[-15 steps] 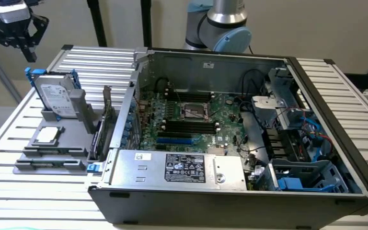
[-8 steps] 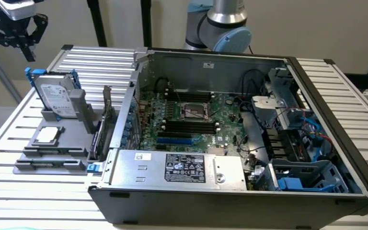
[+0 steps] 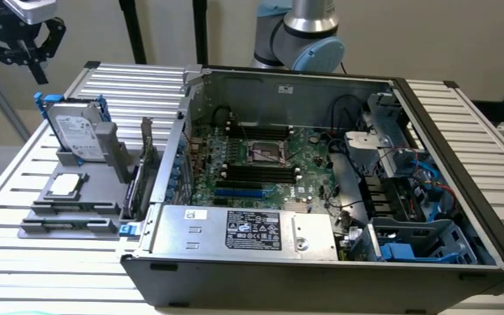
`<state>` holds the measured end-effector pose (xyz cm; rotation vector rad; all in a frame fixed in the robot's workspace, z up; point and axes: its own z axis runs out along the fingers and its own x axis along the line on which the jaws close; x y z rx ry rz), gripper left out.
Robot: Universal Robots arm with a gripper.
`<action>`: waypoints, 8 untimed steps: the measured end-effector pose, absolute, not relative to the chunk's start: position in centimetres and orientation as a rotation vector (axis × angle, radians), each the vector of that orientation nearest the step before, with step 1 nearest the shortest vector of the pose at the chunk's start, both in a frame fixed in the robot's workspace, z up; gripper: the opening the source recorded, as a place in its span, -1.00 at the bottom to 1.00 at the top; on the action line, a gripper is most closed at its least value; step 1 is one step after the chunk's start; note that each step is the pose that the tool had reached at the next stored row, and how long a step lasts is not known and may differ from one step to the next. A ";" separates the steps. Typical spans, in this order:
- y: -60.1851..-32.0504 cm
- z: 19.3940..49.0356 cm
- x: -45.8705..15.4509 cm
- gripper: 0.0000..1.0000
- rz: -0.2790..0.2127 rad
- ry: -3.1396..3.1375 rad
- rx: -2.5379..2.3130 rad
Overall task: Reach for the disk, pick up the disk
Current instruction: 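Pick up the disk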
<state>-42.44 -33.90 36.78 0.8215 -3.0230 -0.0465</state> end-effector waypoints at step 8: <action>-33.9 36.8 -42.4 -0.79 -0.045 -2.953 1.040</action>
